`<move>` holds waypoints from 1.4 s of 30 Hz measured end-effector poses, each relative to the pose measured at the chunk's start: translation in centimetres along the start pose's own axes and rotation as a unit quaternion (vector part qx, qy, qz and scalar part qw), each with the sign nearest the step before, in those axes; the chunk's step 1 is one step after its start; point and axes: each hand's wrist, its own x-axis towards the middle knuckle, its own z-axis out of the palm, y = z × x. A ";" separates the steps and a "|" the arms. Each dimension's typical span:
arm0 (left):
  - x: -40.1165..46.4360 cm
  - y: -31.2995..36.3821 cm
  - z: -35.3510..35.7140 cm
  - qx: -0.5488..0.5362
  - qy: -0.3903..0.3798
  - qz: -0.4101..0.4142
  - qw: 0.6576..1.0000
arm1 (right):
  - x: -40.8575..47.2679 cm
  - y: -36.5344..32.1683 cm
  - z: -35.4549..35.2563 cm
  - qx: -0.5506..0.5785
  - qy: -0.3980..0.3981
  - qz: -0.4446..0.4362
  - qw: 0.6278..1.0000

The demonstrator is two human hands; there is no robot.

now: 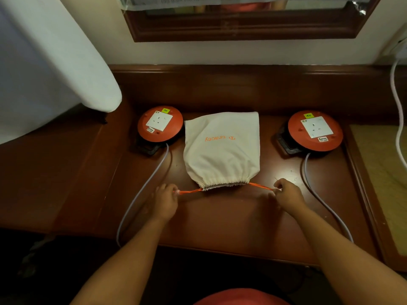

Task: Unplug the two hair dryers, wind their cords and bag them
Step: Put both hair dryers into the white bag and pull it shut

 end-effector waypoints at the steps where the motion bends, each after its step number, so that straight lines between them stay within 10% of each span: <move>1: -0.3 0.6 0.5 0.031 0.002 -0.007 1.000 | 0.0 -0.2 0.3 -0.026 -0.014 -0.014 0.999; 11: 0.6 6.5 3.0 -0.129 -0.117 -0.085 0.981 | -1.2 -6.2 3.0 0.085 -0.056 -0.055 0.993; 28: 1.2 5.0 0.1 -0.075 0.011 0.050 0.996 | -1.2 -5.1 2.9 0.025 -0.002 -0.088 0.996; 42: 0.7 0.7 -2.7 -0.086 0.013 -0.106 0.991 | -0.5 -0.5 -1.5 0.046 0.053 -0.010 0.998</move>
